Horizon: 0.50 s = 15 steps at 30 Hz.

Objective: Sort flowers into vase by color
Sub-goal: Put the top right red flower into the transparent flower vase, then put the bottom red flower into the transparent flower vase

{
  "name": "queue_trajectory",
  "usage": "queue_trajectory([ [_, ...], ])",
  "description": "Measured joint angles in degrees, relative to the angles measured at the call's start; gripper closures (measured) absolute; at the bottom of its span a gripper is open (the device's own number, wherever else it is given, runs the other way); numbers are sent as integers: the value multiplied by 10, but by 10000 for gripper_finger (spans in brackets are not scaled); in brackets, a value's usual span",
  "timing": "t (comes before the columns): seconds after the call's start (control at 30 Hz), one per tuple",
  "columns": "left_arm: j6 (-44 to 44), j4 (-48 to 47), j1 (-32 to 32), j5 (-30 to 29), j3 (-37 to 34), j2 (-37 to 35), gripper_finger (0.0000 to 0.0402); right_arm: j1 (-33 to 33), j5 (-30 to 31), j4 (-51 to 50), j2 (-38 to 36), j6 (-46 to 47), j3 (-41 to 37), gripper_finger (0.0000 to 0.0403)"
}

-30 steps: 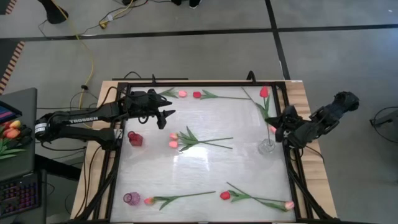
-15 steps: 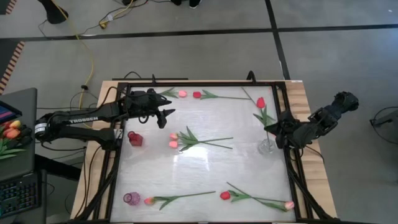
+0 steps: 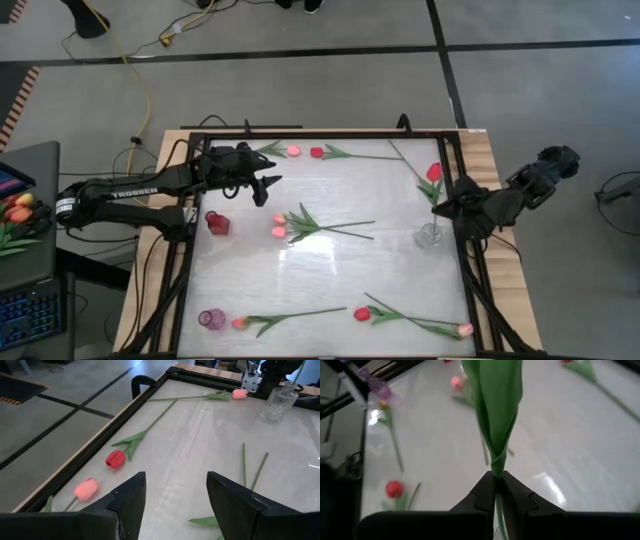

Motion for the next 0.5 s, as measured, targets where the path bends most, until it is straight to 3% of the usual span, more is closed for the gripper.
queue_trajectory([
  [0.17, 6, 0, 0, 0, 0, 0, 205, 0, -29, -10, 1, 16, 8, 316],
  [0.4, 11, 0, 0, 0, 0, 0, 205, 0, -49, -48, 13, 56, 8, 213],
  [0.5, 11, 0, 0, 0, 0, 0, 205, 0, -93, -59, 13, 83, 8, 172],
])
